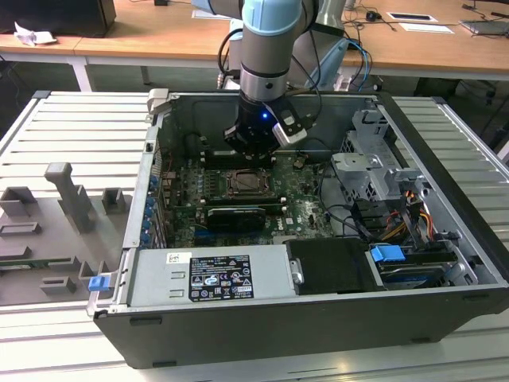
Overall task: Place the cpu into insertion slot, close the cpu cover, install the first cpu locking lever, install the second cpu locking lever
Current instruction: 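Install the first cpu locking lever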
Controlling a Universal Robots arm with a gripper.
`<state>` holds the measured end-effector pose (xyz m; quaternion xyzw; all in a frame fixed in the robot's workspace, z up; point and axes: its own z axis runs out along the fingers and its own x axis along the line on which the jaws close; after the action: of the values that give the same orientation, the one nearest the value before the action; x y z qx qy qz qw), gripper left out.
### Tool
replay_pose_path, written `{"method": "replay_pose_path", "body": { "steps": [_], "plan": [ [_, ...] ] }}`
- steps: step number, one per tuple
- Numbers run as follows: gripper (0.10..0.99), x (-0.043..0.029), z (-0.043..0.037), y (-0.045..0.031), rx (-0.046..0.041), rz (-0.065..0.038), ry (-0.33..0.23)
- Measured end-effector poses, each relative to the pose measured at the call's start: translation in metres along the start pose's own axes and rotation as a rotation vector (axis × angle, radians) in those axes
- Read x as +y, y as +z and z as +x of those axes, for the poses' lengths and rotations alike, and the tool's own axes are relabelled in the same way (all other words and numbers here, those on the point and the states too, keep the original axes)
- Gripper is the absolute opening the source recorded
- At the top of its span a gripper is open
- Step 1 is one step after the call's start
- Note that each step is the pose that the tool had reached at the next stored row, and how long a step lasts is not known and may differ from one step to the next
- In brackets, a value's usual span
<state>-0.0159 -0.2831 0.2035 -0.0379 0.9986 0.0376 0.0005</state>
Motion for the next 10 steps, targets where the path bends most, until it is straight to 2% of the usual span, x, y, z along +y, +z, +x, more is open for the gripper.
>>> {"method": "replay_pose_path", "body": {
  "steps": [5,10],
  "plan": [
    [0.106,0.0001,0.0000,-0.0013,-0.0001,0.000,0.000],
    [0.106,-0.0001,0.0000,-0.0006,0.0006,0.006,0.001]
  ]
}}
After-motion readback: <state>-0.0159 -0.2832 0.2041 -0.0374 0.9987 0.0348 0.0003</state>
